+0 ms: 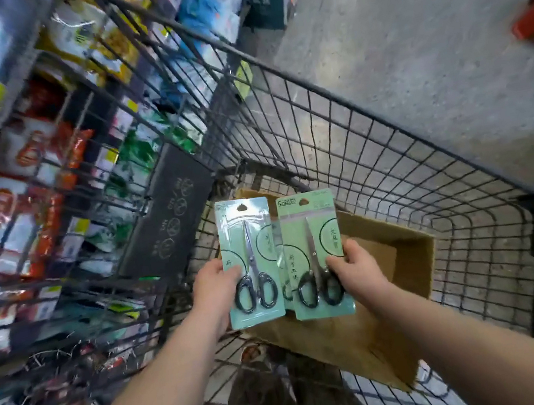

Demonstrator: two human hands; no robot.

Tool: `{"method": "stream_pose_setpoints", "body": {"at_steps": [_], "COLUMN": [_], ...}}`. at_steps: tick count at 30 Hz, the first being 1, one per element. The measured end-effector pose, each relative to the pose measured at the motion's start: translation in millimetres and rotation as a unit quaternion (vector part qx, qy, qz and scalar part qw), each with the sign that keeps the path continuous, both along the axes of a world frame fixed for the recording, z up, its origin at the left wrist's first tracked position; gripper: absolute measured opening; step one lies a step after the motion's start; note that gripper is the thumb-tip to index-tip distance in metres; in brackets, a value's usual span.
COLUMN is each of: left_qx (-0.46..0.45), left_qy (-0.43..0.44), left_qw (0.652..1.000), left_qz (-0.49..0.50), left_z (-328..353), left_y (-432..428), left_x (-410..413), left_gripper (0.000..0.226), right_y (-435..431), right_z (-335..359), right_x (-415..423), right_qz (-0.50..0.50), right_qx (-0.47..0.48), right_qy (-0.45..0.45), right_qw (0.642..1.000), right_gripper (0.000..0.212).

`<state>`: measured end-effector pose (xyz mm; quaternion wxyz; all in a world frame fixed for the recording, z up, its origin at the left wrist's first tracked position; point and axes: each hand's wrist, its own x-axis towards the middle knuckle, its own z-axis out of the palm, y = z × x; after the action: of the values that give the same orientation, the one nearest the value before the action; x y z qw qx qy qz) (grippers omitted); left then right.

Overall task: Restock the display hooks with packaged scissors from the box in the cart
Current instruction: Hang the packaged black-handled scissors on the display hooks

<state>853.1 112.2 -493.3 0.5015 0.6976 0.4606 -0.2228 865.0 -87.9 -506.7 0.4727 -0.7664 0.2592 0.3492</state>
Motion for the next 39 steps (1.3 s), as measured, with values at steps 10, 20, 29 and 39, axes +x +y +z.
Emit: {"method": "stream_pose_setpoints", "body": {"at_steps": [10,20,29,39], "left_qx": [0.044,0.081,0.16,0.217], "left_qy": [-0.091,-0.207,-0.258,-0.287], "left_qw": [0.988,0.944,0.857,0.74], "left_qz": [0.114,0.245,0.415,0.569], "left_z": [106.9,198.9,239.2,266.5], "left_y": [57.9,101.5,109.9,109.0], "left_x": [-55.8,-206.8,-471.7,-681.9], "left_gripper": [0.012,0.011,0.016,0.014], "right_y": [57.0,144.9,211.3,283.9], "right_z": [87.4,178.3,227.6,259.7], "right_x": [7.9,-83.4,-295.9,-480.6], "right_qz": [0.111,0.25,0.442,0.583], "right_qx": [0.041,0.119,0.17,0.226], "right_qy": [-0.057,-0.177,-0.223,-0.219], "right_qw": [0.991,0.944,0.852,0.749], "right_gripper": [0.018,0.029,0.03,0.011]}}
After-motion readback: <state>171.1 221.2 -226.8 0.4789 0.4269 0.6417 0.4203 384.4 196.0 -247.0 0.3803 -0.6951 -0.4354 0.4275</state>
